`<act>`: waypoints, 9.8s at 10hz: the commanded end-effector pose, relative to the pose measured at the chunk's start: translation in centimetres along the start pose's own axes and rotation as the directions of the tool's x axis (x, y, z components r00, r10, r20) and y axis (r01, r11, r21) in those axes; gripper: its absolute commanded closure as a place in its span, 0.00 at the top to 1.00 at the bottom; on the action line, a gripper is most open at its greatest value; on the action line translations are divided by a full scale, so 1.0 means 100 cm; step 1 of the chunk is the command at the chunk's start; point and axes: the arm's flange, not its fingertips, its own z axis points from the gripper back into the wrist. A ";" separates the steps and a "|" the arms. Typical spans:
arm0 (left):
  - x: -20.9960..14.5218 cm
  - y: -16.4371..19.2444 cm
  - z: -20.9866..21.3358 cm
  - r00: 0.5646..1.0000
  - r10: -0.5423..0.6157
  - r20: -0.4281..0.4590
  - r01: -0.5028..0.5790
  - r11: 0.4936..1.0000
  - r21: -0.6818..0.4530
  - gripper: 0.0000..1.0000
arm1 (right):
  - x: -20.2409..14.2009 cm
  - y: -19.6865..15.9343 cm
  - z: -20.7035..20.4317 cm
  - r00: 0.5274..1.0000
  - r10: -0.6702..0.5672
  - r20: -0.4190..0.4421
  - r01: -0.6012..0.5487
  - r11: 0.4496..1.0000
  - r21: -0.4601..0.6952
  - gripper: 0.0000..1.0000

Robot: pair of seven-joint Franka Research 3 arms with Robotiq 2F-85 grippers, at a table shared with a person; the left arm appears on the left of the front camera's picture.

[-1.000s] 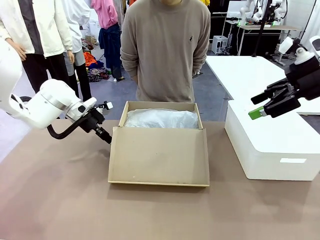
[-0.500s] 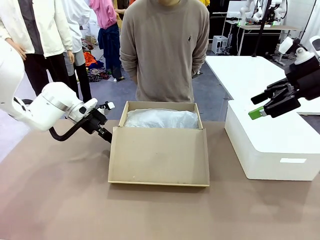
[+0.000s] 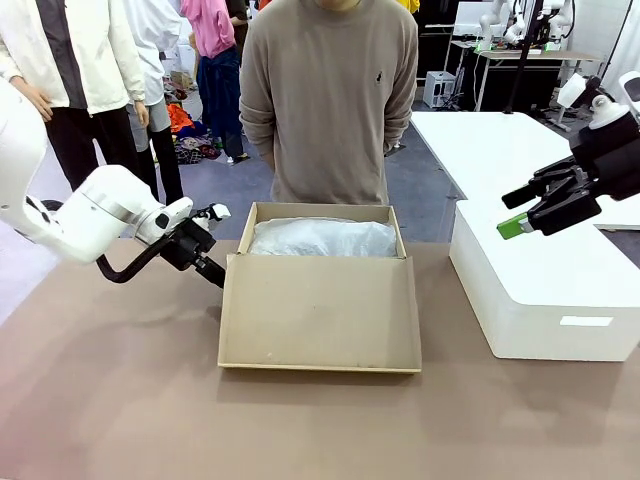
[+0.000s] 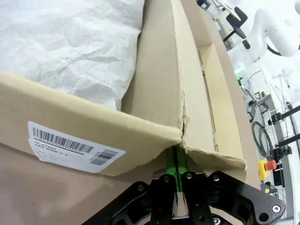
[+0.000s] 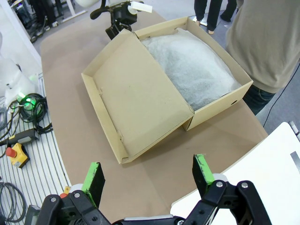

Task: Pack the shoes into the box.
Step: Close the Shoes Box, then press down on the lid of the Shoes Box.

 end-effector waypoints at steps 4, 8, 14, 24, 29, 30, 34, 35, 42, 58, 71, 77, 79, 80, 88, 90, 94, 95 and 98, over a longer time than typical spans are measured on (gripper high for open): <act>0.002 0.003 0.002 0.997 -0.018 0.075 0.024 0.996 -0.084 0.00 | 0.001 -0.003 -0.001 0.999 0.021 0.036 -0.022 1.000 0.017 1.00; 0.007 -0.007 0.005 0.993 -0.035 0.112 0.047 0.993 -0.110 0.00 | 0.001 -0.003 -0.001 0.999 0.021 0.036 -0.022 1.000 0.017 1.00; 0.015 -0.031 0.018 0.973 -0.019 0.231 0.060 0.984 -0.170 0.00 | 0.001 -0.003 -0.001 0.999 0.021 0.036 -0.022 1.000 0.017 1.00; 0.080 -0.081 0.057 0.968 -0.162 0.191 0.127 0.975 0.182 0.00 | 0.001 -0.003 -0.001 0.999 0.021 0.036 -0.022 1.000 0.017 1.00; 0.114 -0.078 0.082 0.996 -0.010 0.084 -0.017 0.947 0.319 0.00 | 0.001 -0.003 -0.001 0.999 0.021 0.036 -0.022 1.000 0.017 1.00; 0.119 -0.080 0.085 0.999 -0.001 0.037 -0.009 0.963 0.269 0.00 | 0.001 -0.003 -0.001 0.999 0.021 0.036 -0.022 1.000 0.017 1.00; 0.109 -0.077 0.081 0.994 -0.052 0.096 0.016 0.939 0.343 0.00 | 0.001 -0.003 -0.001 0.999 0.021 0.036 -0.022 1.000 0.017 1.00; 0.109 -0.077 0.081 0.994 -0.052 0.096 0.016 0.939 0.343 0.00 | 0.001 -0.003 -0.001 0.999 0.021 0.036 -0.022 1.000 0.017 1.00; 0.109 -0.077 0.081 0.994 -0.052 0.096 0.016 0.939 0.343 0.00 | 0.001 -0.003 -0.001 0.999 0.021 0.036 -0.022 1.000 0.017 1.00; 0.093 -0.282 0.107 0.849 0.161 -0.503 0.197 0.787 0.585 1.00 | 0.090 -0.002 0.002 0.981 0.077 -0.177 -0.071 0.997 0.041 0.04; 0.062 -0.293 0.093 0.814 0.353 -0.462 0.101 0.696 0.711 1.00 | 0.175 -0.039 -0.116 0.901 0.063 -0.429 -0.114 0.989 -0.095 0.00; 0.062 -0.293 0.093 0.814 0.353 -0.462 0.101 0.696 0.711 1.00 | 0.204 -0.046 -0.145 0.893 -0.060 -0.446 -0.007 0.989 -0.146 0.00; 0.062 -0.293 0.093 0.814 0.353 -0.462 0.101 0.696 0.711 1.00 | 0.223 -0.059 -0.177 0.861 -0.143 -0.489 0.049 0.979 -0.199 0.00; 0.062 -0.293 0.093 0.814 0.353 -0.462 0.101 0.696 0.711 1.00 | 0.233 -0.068 -0.194 0.846 -0.203 -0.493 0.091 0.966 -0.242 0.00; 0.062 -0.293 0.093 0.814 0.353 -0.462 0.101 0.696 0.711 1.00 | 0.243 -0.118 -0.305 0.802 -0.403 -0.441 0.260 0.900 -0.350 0.00; 0.062 -0.293 0.093 0.814 0.353 -0.462 0.101 0.696 0.711 1.00 | 0.232 -0.123 -0.321 0.788 -0.416 -0.454 0.265 0.894 -0.361 0.00; 0.062 -0.293 0.093 0.814 0.353 -0.462 0.101 0.696 0.711 1.00 | 0.212 -0.135 -0.351 0.783 -0.448 -0.430 0.274 0.871 -0.408 0.00; 0.062 -0.293 0.093 0.814 0.353 -0.462 0.101 0.696 0.711 1.00 | 0.207 -0.138 -0.358 0.781 -0.453 -0.429 0.271 0.865 -0.422 0.00; 0.062 -0.293 0.093 0.814 0.353 -0.462 0.101 0.696 0.711 1.00 | 0.196 -0.144 -0.371 0.768 -0.466 -0.438 0.274 0.859 -0.433 0.00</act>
